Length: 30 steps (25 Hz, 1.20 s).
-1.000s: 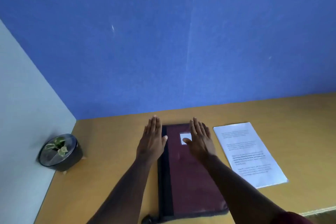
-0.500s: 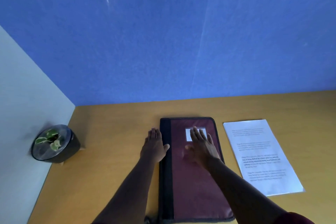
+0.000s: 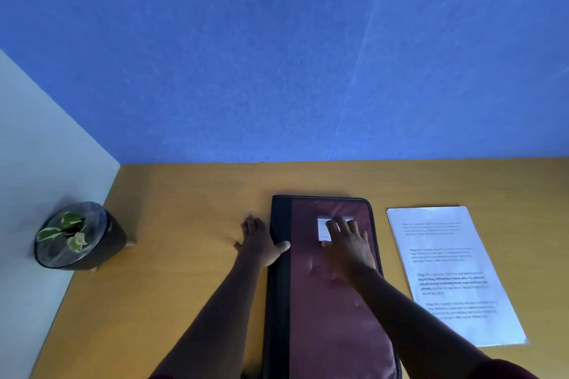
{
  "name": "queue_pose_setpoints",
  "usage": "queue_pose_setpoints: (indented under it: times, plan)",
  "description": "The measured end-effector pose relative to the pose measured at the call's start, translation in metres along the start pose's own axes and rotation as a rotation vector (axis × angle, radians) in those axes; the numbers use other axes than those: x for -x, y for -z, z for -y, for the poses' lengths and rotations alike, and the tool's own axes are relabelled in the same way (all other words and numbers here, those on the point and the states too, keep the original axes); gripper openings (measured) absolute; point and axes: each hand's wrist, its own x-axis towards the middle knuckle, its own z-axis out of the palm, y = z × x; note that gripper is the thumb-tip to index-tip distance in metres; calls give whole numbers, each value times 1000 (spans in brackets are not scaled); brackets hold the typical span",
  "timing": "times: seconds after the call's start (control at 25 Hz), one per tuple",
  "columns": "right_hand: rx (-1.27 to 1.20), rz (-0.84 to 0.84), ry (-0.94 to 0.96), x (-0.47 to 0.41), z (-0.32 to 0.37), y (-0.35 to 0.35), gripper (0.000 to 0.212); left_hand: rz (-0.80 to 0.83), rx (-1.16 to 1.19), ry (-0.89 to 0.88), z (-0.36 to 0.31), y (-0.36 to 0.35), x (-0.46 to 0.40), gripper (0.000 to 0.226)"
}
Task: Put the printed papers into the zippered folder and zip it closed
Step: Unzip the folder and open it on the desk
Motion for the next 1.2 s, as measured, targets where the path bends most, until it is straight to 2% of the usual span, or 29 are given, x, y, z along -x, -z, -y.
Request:
queue_pose_setpoints:
  times: [0.28, 0.44, 0.56, 0.76, 0.92, 1.08, 1.2]
  plan:
    - [-102, -74, -43, -44, 18, 12, 34, -12, -28, 5, -1, 0, -6, 114]
    - [-165, -54, -34, -86, 46, 31, 28, -23, -26, 16, 0, -2, -10, 117]
    - [-157, 9, -18, -110, 63, 36, 31, -27, -13, 29, 0, -5, -12, 117]
    - [-228, 151, -167, -137, 89, 33, 37, -61, -6, 35, -1, -7, -16, 122]
    - [-226, 135, -243, -146, 112, 31, 35, -80, -13, 47, -2, -8, -17, 125]
    - [-223, 101, -324, -149, 126, 28, 19, -101, -19, 48, -3, -10, -18, 126]
    - [-254, 90, -374, -152, 130, 25, 17, -101, -13, 51, -4, -11, -18, 125]
